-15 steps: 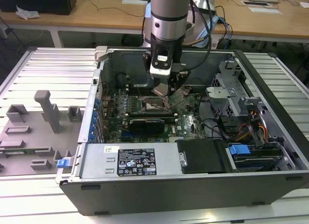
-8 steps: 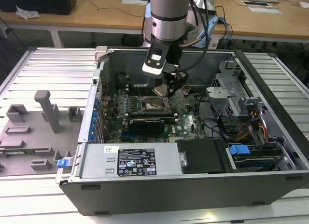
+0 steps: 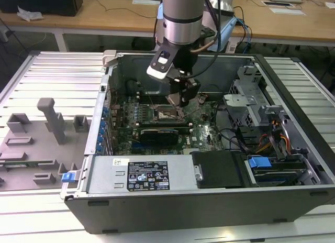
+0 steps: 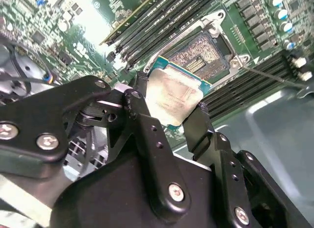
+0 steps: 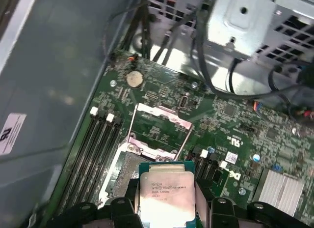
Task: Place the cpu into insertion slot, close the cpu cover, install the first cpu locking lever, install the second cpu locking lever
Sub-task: 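Place the cpu into insertion slot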
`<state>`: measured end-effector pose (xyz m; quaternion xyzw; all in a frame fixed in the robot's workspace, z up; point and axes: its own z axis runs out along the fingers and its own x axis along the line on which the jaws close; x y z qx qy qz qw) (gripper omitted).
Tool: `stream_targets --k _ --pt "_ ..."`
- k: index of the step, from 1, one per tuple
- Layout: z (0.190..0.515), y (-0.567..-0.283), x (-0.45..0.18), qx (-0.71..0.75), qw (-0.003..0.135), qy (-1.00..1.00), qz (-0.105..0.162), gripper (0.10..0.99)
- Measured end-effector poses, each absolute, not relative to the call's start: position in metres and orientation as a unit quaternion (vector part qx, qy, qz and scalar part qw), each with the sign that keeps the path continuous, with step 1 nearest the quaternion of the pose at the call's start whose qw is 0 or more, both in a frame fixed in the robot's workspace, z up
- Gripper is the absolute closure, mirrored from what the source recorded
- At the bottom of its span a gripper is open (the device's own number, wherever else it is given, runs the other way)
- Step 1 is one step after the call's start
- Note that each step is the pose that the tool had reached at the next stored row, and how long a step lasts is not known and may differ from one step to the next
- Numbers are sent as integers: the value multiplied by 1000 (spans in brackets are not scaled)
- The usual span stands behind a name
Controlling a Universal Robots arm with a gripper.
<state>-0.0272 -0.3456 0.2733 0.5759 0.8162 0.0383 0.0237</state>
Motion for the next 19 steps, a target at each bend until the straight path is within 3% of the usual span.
stream_targets --k 19 --pt "260 -342 -33 684 29 728 35 545"
